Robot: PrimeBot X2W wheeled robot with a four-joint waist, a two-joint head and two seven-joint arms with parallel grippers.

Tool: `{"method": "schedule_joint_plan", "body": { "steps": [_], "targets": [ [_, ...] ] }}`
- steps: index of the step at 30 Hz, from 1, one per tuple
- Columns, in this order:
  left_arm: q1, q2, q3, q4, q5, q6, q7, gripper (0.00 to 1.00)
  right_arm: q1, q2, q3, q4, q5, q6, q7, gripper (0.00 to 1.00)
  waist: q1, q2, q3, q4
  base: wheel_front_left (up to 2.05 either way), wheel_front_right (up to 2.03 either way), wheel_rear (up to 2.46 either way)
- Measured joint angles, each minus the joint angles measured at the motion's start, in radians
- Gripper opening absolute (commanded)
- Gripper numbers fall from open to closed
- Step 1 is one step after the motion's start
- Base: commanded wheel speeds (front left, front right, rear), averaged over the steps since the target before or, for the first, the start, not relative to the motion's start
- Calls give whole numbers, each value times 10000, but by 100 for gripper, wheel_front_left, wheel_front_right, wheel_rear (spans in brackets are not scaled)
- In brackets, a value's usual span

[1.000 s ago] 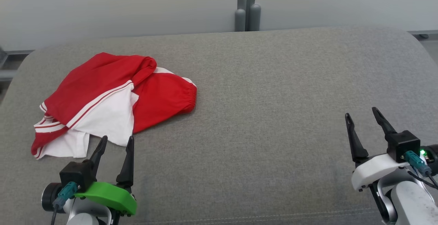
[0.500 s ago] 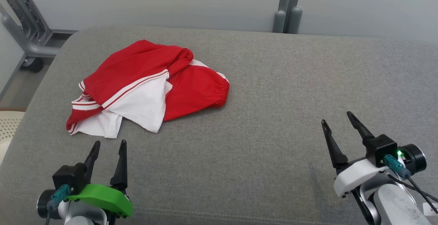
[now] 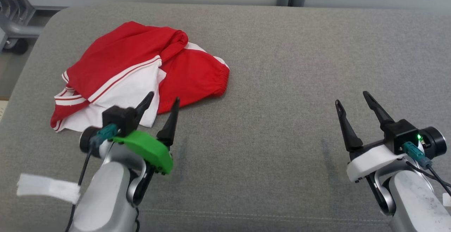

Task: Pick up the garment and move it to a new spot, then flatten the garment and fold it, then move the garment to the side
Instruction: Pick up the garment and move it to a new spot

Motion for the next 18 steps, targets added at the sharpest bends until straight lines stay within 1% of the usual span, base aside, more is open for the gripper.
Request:
{"method": "schedule_joint_plan", "body": {
  "steps": [2, 4, 8, 13, 18],
  "targets": [
    [-513, -56, -280, 192, -134, -4, 579, 100, -159, -8, 27, -36, -44, 10, -19, 100, 0, 0, 250, -43, 0, 0, 0],
    [-926, -56, -460, 491, -150, -4, 1152, 100, -322, -12, 86, -77, -48, 96, -19, 100, 0, 0, 508, -97, 0, 0, 0],
    [-1669, -77, -274, 1114, -554, -4, 2088, 100, -748, 0, 215, -138, -153, 180, -21, 100, 0, 0, 1026, -258, 0, 0, 0],
    [-2648, -88, 142, 1672, -671, -4, 2527, 100, -1145, 38, 236, -157, -207, 184, -21, 100, 0, 0, 1570, -609, 0, 0, 0],
    [-3351, -98, 263, 2196, -679, -4, 2880, 100, -1291, 92, 232, -161, -209, 182, -21, 100, 0, 0, 2015, -1022, 0, 0, 0]
  ]
}}
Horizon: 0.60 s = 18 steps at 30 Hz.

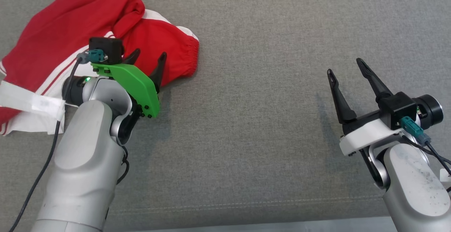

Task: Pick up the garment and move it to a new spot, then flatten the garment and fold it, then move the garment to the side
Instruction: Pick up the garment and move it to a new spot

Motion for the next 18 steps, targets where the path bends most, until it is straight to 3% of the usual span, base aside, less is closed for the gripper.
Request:
{"method": "schedule_joint_plan", "body": {
  "steps": [6, 15, 16, 17, 18],
  "targets": [
    [-440, 38, -36, 752, 63, 2, 267, 100, -313, 50, 0, -6, 0, 2, 0, 100, 0, 0, 513, -434, 0, 0, 0],
    [-918, 627, -207, 1716, 782, 330, 491, 100, -535, 151, -104, -29, 2, -6, 0, 100, 0, 0, 952, -952, 0, 0, 0],
    [-1016, 627, -251, 1789, 828, 337, 527, 72, -535, 151, -153, -35, 4, -12, 0, 100, 0, 0, 1000, -986, 0, 0, 0],
    [-1107, 625, -257, 1870, 828, 339, 529, 50, -540, 155, -194, -35, 4, -13, 0, 100, 0, 0, 1038, -1015, 0, 0, 0],
    [-1184, 625, -249, 1946, 825, 339, 529, 36, -546, 153, -222, -36, 4, -13, 0, 100, 0, 0, 1068, -1038, 0, 0, 0]
  ]
}}
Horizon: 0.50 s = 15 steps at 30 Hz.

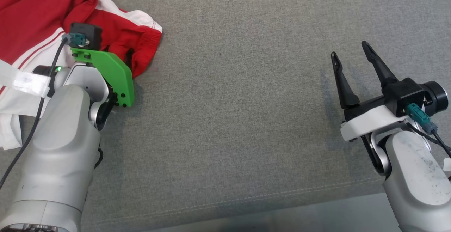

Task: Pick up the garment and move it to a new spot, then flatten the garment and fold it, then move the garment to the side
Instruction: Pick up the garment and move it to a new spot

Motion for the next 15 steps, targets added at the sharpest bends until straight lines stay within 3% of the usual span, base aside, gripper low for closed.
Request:
{"method": "schedule_joint_plan", "body": {
  "steps": [1, 15],
  "targets": [
    [-68, 0, 4, 65, 0, 0, 0, 0, -10, 0, -17, 0, 2, 0, 0, 100, 0, 0, 22, -16, 0, 0, 0],
    [-612, -397, -2, 443, -222, -107, -382, 0, -23, -54, -253, 253, 25, -12, 0, 100, 0, 0, -406, 327, 0, 0, 0]
  ]
}}
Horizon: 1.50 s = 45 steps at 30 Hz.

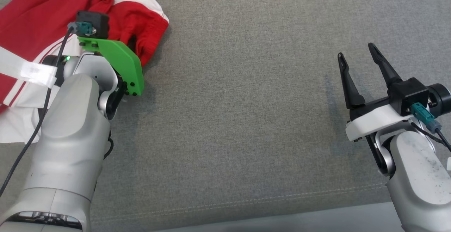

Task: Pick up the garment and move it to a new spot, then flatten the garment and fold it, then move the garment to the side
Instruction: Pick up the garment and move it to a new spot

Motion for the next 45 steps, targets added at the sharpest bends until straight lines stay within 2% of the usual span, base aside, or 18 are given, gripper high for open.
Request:
{"method": "schedule_joint_plan", "body": {
  "steps": [5, 11, 17, 34, 41, 45],
  "targets": [
    [-532, -67, -23, -44, -52, -10, -359, 0, 96, 13, 29, 171, 6, 12, 0, 100, 0, 0, -378, 135, 0, 0, 0],
    [-742, 431, 194, 142, 153, 105, -731, 0, 406, 33, 25, 343, 48, 12, 0, 100, 0, 0, -926, 258, 0, 0, 0],
    [-742, 468, 383, 401, 102, 236, -966, 0, 810, 65, 6, 502, 86, 15, 0, 100, 0, 0, -1508, 359, 0, 0, 0],
    [-705, 792, 727, 1189, 13, 502, -1248, 0, 1565, 35, -69, 681, 159, 117, 0, 100, 0, 0, -2983, 797, 0, 0, 0],
    [-681, 1179, 855, 1315, 6, 665, -1407, 0, 1818, 259, 150, 763, 159, 234, 0, 100, 0, 0, -3598, 870, 0, 0, 0],
    [-679, 1160, 777, 1313, 6, 663, -1404, 0, 1938, 341, 190, 765, 171, 291, 0, 100, 0, 0, -3840, 784, 0, 0, 0]
  ]
}}
